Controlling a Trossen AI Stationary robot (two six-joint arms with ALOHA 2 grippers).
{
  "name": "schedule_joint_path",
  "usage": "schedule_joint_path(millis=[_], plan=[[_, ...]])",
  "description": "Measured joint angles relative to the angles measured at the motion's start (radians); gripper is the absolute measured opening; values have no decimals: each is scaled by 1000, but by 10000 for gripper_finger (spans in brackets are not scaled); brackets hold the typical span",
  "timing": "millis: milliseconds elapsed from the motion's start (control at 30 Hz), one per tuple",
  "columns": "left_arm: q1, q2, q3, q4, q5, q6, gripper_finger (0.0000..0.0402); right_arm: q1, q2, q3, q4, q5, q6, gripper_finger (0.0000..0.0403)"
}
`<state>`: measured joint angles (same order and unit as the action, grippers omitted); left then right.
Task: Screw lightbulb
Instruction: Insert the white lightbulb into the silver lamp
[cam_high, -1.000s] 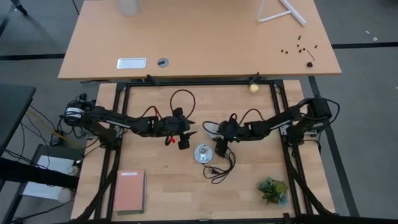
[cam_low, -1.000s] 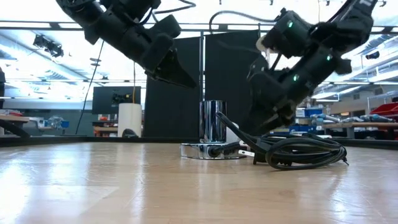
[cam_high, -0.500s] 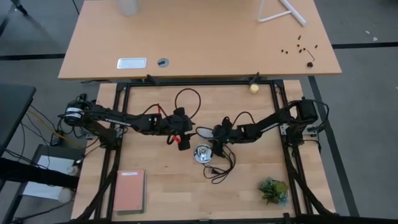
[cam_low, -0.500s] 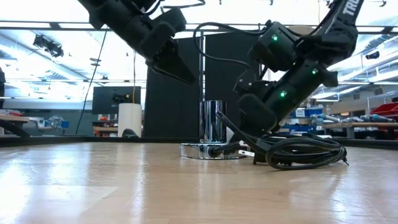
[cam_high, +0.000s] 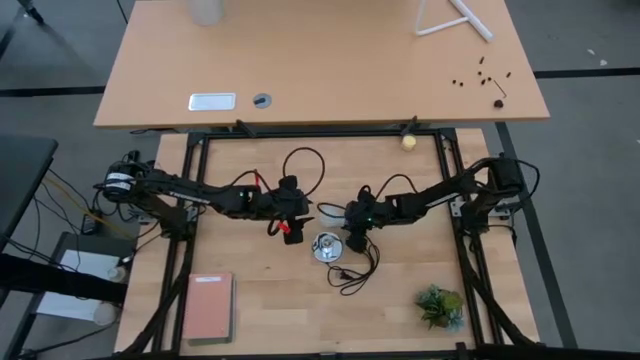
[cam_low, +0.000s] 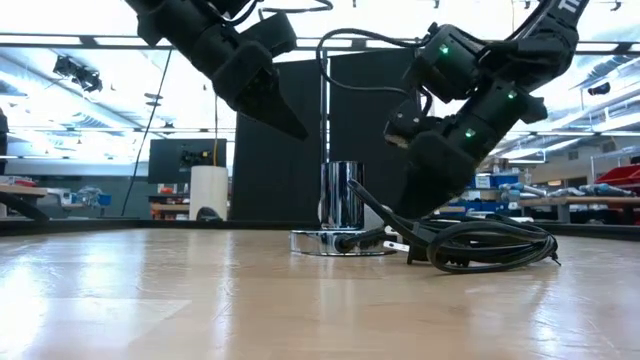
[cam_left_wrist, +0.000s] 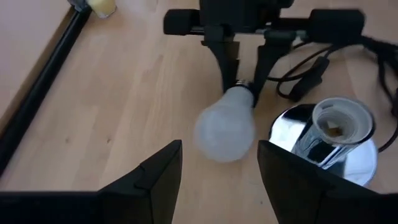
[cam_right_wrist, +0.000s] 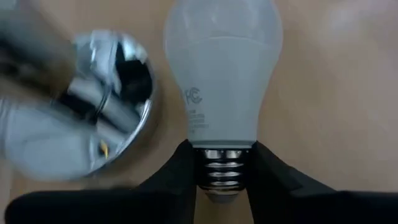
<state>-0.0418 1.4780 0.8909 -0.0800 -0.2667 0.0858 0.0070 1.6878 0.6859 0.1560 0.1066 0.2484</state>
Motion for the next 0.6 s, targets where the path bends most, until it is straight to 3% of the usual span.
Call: schedule_joint_path(millis=[300,433,600], plan=[[-86,0,0,84,-140,369,225,-28,-173,0,-74,-168,-74,124],[-96,0,0,163,-170,414,250,-28,-249,1,-65,-240,-105,124],[-114,-2,1,216,-158,462,288,-27,-305,-1,-82,-258,-124,125]])
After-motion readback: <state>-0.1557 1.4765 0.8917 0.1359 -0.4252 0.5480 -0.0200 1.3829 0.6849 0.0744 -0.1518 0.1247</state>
